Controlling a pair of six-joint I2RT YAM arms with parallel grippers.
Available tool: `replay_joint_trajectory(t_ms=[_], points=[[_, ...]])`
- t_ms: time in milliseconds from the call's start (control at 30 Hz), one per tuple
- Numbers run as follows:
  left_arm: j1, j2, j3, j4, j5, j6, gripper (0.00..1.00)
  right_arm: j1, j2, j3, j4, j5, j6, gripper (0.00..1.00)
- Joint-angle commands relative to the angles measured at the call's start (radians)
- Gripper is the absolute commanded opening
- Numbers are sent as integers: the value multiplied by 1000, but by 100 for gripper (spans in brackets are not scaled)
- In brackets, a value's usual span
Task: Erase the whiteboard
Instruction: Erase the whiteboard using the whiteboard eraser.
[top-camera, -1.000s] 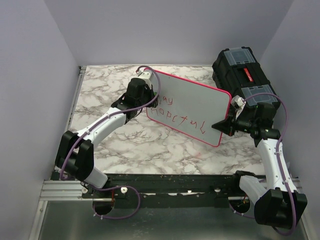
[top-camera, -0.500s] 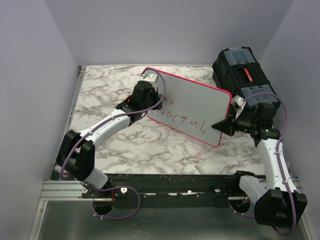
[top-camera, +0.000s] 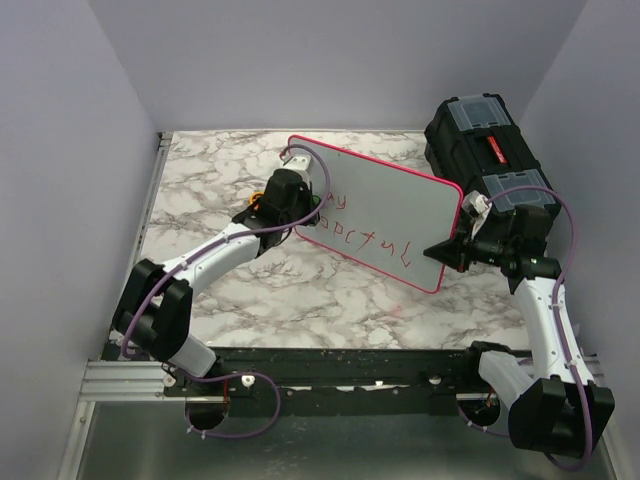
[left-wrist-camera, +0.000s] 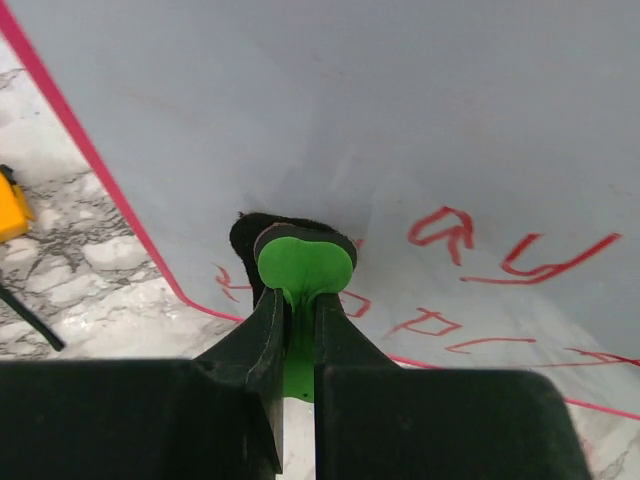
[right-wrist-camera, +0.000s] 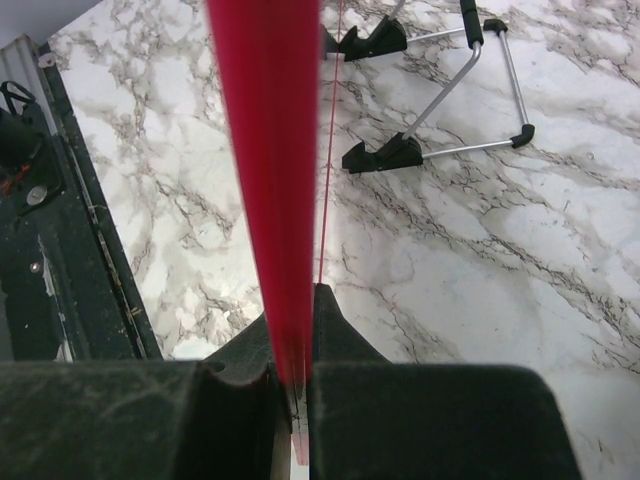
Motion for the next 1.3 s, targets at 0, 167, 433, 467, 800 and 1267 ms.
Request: replay_joint_trajectory(t_ms=[0,167,433,467,800,1267], points=[[-28,-6,-3,58,-12,3,0,18,-16,22,12,-122,-36,0],[68,-6,-16,51,16,12,0,18,-19,22,11,-122,-36,0],[1,-23,-34,65,17,-5,0,18,-18,22,12,-123,-36,1],[-14,-19,-31,65,12,-9,0,18,-18,22,12,-123,-36,0],[55,3,-8,31,-12,32,0,18,-22,22,12,-120,-36,0],[-65,3,-9,49,-52,-9,0,18,-17,22,12,-120,-35,0]])
